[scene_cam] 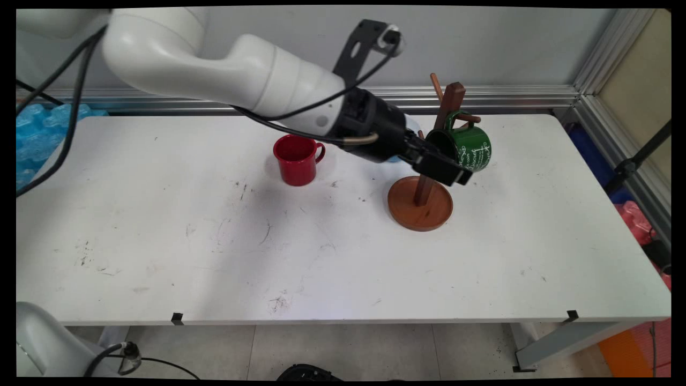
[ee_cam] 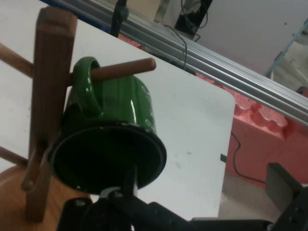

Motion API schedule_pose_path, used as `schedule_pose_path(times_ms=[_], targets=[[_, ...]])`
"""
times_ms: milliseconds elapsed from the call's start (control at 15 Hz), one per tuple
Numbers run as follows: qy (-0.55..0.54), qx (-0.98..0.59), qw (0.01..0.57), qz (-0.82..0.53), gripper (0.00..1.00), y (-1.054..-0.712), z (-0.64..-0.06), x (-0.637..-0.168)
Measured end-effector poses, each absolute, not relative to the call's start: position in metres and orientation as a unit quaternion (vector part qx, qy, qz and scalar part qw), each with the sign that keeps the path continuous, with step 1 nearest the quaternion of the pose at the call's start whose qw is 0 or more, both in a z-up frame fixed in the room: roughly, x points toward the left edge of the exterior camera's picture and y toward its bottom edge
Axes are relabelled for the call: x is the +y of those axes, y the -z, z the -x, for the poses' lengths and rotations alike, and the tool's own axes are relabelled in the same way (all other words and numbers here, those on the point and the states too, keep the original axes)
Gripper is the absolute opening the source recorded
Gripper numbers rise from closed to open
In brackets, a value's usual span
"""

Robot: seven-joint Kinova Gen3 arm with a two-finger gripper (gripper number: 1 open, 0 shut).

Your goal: Pick up the green mug from the rack

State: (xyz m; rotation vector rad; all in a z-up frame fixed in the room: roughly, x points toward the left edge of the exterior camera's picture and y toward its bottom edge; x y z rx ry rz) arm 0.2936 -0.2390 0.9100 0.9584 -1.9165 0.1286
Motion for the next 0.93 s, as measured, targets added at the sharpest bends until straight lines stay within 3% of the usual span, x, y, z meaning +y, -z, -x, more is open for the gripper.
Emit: schedule_pose_path(times_ms=[933], targets=[[-0.036,-0.762,0.473,-0.44,1.0,-0.887,-0.247,-0.263]])
